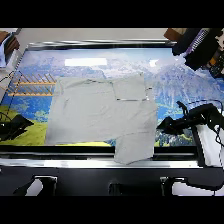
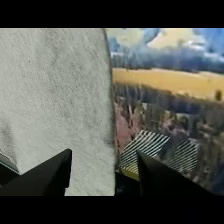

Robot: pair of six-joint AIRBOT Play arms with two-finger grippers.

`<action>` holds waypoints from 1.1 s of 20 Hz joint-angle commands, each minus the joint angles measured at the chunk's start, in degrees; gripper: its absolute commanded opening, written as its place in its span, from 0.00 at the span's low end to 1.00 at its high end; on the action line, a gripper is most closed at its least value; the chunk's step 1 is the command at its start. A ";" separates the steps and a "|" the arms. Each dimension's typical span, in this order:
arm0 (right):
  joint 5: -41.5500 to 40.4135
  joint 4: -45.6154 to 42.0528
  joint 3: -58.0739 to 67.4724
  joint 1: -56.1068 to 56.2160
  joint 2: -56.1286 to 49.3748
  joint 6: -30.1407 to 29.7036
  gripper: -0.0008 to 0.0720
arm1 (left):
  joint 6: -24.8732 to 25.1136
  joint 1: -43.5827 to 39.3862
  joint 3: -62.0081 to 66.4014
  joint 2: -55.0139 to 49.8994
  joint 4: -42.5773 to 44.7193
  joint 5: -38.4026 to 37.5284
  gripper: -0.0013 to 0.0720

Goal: Fold the clothes and pants, and hang the long-sleeved shirts on hangers.

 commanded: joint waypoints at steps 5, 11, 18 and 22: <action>4.26 4.72 -5.68 -0.07 0.02 -4.37 0.66 | 0.24 0.68 -1.03 1.01 -1.86 -1.29 0.77; 10.32 6.75 -8.76 -0.02 0.04 -5.66 0.36 | 1.11 1.29 -1.05 1.01 -1.77 -1.79 0.78; 9.44 7.15 -8.76 -0.02 0.04 -5.64 0.06 | 6.64 9.51 -9.53 0.81 -1.68 -0.17 0.78; 8.04 8.37 -8.76 -0.02 0.04 -5.64 0.06 | 6.67 9.94 -16.17 -2.01 -3.15 2.86 0.78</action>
